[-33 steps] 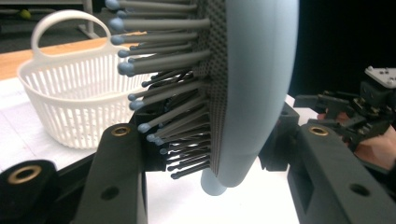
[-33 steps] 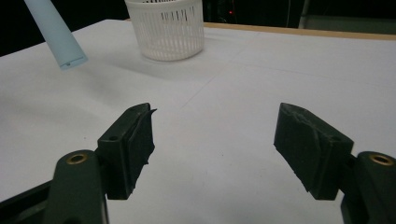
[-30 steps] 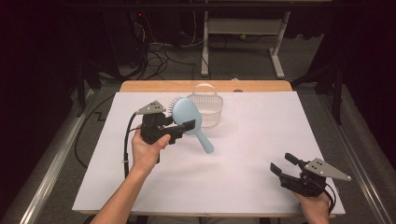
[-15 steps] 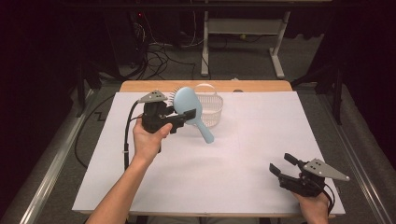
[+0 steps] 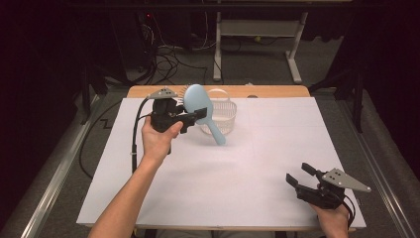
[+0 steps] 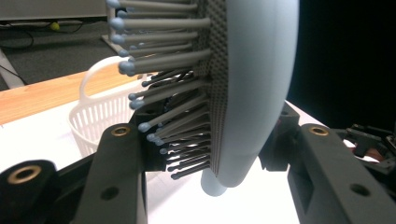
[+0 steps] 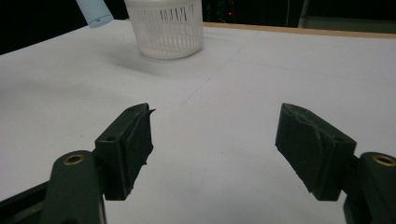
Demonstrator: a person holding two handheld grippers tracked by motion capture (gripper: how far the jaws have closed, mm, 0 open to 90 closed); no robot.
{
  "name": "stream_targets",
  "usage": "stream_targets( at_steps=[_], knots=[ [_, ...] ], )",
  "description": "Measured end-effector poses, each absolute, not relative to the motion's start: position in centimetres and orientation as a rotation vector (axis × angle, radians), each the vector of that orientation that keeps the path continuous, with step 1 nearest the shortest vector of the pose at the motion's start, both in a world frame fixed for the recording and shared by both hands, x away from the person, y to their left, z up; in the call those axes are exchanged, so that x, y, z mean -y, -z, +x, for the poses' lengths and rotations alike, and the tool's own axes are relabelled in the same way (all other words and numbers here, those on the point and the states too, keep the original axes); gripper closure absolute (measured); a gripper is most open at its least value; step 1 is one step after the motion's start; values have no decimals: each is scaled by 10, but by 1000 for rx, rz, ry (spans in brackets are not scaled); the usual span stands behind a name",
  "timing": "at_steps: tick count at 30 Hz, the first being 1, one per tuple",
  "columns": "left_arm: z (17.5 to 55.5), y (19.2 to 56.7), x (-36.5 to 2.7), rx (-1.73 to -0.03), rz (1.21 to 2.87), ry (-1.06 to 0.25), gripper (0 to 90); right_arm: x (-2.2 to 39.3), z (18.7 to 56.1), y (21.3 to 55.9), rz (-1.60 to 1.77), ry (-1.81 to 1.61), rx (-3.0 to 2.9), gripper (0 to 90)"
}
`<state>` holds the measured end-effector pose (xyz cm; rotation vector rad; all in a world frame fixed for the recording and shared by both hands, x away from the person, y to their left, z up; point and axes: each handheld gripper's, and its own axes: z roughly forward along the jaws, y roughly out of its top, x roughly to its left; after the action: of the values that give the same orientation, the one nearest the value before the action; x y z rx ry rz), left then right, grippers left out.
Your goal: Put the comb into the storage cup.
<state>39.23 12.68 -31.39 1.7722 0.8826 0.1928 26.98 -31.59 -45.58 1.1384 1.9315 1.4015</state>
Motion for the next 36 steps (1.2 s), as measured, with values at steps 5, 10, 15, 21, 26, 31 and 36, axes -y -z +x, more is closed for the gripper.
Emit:
stream_targets(
  at_steps=[5, 10, 15, 21, 26, 31, 36],
  knots=[
    [400, 313, -129, -898, 1753, -189, 538, 315, 269, 455, 1144, -1411, -1922, 278],
    [407, 310, -128, -912, 1750, -203, 538, 315, 269, 456, 1145, -1412, -1929, 276],
    [414, 306, -126, -923, 1731, -215, 538, 315, 268, 455, 1139, -1411, -1928, 277],
    [422, 304, -122, -942, 1732, -238, 537, 314, 268, 455, 1135, -1408, -1934, 277],
    [432, 304, -118, -948, 1725, -244, 536, 314, 268, 456, 1143, -1410, -1942, 277],
    [438, 304, -115, -951, 1730, -246, 536, 314, 269, 456, 1144, -1412, -1943, 277],
    [441, 301, -116, -947, 1696, -210, 536, 315, 268, 456, 1155, -1410, -1939, 284]
  ],
)
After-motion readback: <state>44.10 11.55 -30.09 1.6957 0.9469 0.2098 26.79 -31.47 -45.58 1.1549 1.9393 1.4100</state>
